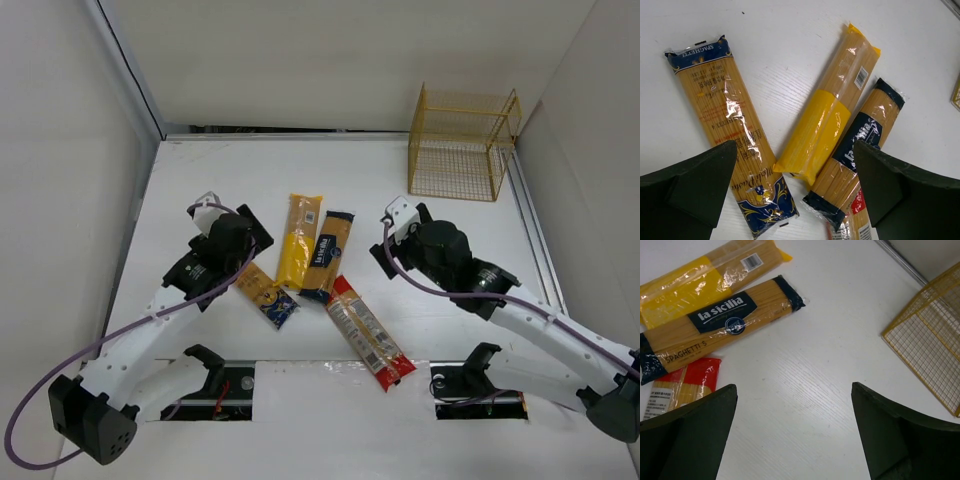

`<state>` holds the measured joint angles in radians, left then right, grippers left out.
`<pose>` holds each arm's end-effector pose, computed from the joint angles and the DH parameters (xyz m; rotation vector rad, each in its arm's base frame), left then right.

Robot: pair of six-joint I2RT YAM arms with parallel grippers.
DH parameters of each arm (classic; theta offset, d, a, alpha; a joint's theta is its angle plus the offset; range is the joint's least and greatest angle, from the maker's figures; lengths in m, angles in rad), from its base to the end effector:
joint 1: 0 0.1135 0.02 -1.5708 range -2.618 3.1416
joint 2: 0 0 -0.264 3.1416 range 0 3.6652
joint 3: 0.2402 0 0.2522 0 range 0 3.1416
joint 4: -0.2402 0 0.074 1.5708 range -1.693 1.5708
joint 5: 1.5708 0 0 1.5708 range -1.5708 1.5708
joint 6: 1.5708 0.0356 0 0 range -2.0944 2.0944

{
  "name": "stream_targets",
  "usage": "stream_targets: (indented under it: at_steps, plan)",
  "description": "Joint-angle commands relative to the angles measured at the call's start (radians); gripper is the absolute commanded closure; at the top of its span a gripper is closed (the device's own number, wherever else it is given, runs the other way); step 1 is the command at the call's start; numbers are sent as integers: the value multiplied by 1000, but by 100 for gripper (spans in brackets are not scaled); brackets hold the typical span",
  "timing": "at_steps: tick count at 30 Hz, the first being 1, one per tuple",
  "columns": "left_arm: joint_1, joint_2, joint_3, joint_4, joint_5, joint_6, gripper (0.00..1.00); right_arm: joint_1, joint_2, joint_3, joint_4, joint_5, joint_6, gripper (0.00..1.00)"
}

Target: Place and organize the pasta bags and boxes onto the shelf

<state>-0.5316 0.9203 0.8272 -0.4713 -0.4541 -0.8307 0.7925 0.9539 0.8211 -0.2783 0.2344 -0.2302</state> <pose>0.1796 -0.0875 0.3039 -0.5698 2.0116 -0.3467 0.1587 0.1491 0.3125 -0.8301 1.7893 0.1349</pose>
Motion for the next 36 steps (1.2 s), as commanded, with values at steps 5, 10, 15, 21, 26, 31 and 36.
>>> stream_targets:
  at_steps: [5, 10, 15, 21, 26, 31, 36]
  plan:
    - [4, -69, -23, 49, 8, 15, 0, -7, -18, 58, -41, -30, -55, 0]
    - [4, -80, -23, 59, 17, 15, 0, 14, 74, 82, -195, -284, -64, 0]
    - [4, -80, -33, 59, 17, 15, 0, 120, 131, 17, -326, -374, 30, 0]
    - [4, -80, -33, 69, 37, 15, 0, 237, 30, -114, -420, -415, 176, 0]
    - [4, -58, -33, 79, 46, 24, 0, 351, -40, -309, -294, -492, 333, 0]
    - [4, -37, -33, 79, 46, 24, 0, 375, 5, -309, -210, -501, 345, 0]
    - [4, -37, -33, 79, 57, 33, 0, 384, 146, -272, -161, -417, 347, 0]
